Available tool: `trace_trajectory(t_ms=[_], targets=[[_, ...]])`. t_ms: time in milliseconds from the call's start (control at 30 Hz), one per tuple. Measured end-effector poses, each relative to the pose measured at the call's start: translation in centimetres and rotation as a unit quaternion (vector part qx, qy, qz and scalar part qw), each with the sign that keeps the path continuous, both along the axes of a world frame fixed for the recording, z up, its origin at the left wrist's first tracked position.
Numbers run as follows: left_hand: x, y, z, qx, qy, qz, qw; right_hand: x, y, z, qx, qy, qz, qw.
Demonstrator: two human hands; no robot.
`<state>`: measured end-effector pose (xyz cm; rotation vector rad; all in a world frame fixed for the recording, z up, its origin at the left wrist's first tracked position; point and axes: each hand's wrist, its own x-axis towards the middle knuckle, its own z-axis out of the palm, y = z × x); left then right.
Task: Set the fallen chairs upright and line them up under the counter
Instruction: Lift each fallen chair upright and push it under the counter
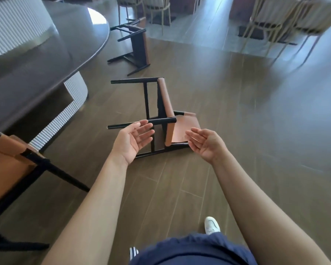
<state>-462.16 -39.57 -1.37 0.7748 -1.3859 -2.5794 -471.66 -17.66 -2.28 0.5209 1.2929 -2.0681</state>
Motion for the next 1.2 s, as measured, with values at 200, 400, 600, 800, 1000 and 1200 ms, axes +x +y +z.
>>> trace_trajectory(t_ms=[200,400,600,800,1000,1200], targets=[[-8.1,7.9,0.4,0.005,0.007,-0.009,1.0,-5.9,8.2,0.6,-0.019,0.011,-0.034,0.999],[-16.0,16.4,0.9,0.029,0.028,0.018,0.999,-13.6,16.6,2.0,-0.007,0.038,-0.007,0.999],[-22.2,22.6,0.5,0.049,0.033,0.028,0.998,-20.0,22.4,3.2,0.01,0.042,0.009,0.999],[-29.1,26.4,0.0,0.038,0.016,0.035,0.999,-26.8,25.3,3.3,-0.002,0.035,0.012,0.999],[-38.7,27.5,-0.7,0.045,0.02,0.06,0.997,-36.5,25.9,2.6,-0.005,0.037,0.024,0.999],[-49.8,28.2,-1.0,0.049,0.008,0.069,0.996,-47.5,25.7,2.4,0.018,0.031,0.051,0.998]])
